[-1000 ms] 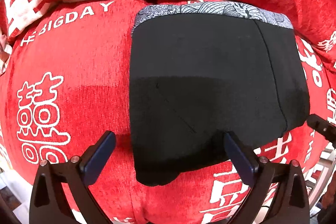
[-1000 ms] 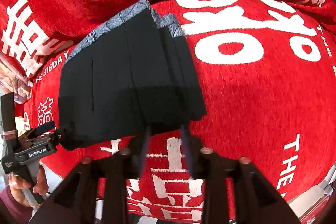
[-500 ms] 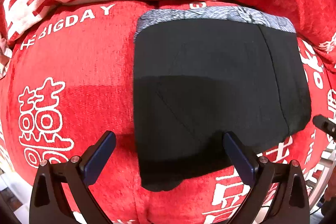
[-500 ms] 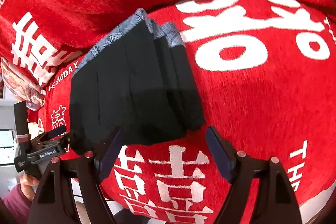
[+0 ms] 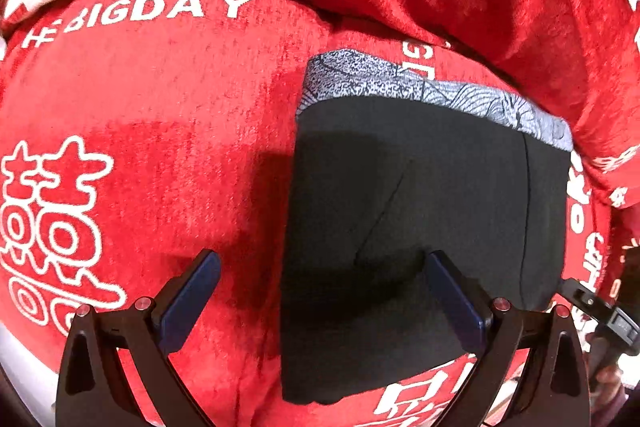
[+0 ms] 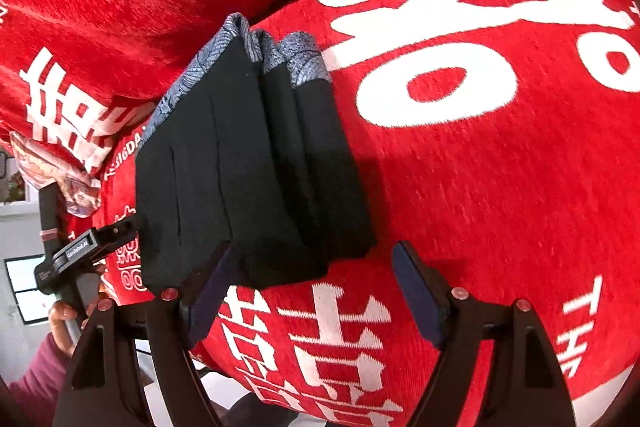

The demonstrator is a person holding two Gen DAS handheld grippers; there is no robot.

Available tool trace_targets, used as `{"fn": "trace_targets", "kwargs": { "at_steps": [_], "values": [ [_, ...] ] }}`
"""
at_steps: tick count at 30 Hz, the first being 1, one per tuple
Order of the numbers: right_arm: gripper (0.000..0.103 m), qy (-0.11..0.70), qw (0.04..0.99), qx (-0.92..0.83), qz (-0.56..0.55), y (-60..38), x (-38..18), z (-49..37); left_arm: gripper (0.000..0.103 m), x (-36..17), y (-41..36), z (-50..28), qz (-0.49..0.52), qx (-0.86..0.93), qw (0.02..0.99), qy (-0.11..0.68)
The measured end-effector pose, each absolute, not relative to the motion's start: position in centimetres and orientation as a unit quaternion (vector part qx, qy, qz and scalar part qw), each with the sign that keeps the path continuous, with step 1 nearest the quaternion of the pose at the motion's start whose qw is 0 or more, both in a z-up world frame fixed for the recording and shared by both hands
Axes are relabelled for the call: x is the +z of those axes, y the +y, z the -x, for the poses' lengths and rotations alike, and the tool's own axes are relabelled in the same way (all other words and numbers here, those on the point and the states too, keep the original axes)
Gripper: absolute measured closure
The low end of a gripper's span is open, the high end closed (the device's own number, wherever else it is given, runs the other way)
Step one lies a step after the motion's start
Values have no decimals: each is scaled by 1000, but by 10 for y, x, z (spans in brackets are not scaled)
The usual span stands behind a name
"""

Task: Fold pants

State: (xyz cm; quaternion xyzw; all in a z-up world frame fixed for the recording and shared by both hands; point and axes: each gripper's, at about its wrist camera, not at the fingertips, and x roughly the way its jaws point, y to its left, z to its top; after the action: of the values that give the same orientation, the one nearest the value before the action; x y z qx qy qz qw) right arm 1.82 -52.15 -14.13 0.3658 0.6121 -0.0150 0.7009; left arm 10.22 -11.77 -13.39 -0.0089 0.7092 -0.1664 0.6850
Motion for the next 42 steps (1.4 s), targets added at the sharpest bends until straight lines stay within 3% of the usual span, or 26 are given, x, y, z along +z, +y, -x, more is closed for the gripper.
{"fn": "trace_targets", "kwargs": {
  "at_steps": [29,31,35,38,42],
  "values": [
    [20,589,681,115,-419,-541,-195,-98,1,-194,-182,-128,64,-258,642,719],
    [24,592,674,97,-431,-542,-197,-99,1,-193,-182,-128,70,-251,643,720],
    [48,594,676,88,-428,-540,-189,-97,27,-177,-180,-119,77,-267,655,703],
    [57,583,681,94,-434,-541,-179,-93,40,-160,-180,-111,74,-277,664,690],
    [61,566,685,102,-447,-540,-163,-88,42,-140,-177,-106,85,-293,667,680]
  ]
}}
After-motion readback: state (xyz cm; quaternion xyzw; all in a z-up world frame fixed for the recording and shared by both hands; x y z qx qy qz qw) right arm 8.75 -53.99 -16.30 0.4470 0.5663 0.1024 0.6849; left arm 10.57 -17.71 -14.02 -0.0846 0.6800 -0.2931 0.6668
